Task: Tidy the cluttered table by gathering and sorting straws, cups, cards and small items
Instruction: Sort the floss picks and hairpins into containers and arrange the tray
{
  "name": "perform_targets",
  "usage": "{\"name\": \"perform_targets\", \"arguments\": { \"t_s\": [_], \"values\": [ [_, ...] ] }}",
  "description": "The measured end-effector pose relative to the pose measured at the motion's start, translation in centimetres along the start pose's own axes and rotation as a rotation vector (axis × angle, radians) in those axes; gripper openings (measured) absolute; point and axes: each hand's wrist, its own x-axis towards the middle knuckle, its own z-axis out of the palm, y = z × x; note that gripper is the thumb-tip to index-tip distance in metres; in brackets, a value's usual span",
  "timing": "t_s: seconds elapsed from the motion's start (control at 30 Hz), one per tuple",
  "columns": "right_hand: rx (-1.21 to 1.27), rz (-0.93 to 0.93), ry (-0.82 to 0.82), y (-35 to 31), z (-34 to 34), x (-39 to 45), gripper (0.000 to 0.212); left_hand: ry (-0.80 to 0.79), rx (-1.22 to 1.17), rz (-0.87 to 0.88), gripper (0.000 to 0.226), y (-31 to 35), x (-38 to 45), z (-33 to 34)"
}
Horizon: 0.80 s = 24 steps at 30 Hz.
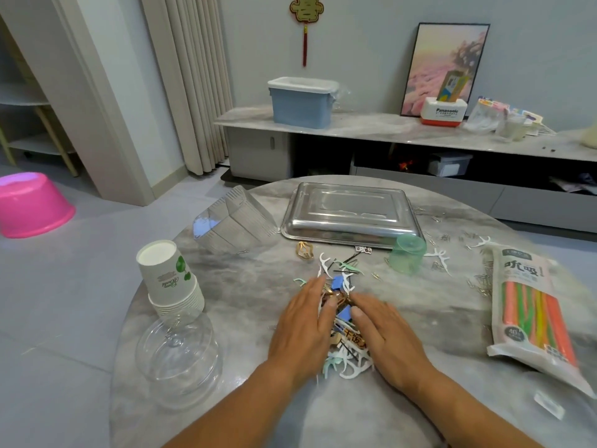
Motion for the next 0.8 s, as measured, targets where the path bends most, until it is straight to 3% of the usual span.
{"name": "perform_targets", "arguments": {
  "t_s": [0.13,0.27,0.47,0.67,0.8],
  "values": [
    [0.235,0.122,0.040,1.1,-2.0,1.5,0.073,0.140,0.023,-0.090,0.069,-1.3,3.6,-1.2],
    [0.152,0.146,0.009,2.1,-2.5,5.3,0.069,-0.071,0.188,-0.110,0.078,-2.9,8.2,-2.4],
    [-0.112,0.129,-0.009,2.7,-1.3,11.5,0.070,-0.244,0.416,0.090,0.073,-2.9,11.9,-0.4],
    [-0.357,0.043,-0.046,3.1,-0.2,12.3,0.071,-0.348,0.381,0.230,0.061,-3.0,11.5,-0.9],
    [-0.327,-0.029,-0.093,2.8,-0.6,10.2,0.067,-0.393,0.239,0.278,0.058,-1.8,9.3,-0.9]
  ]
}}
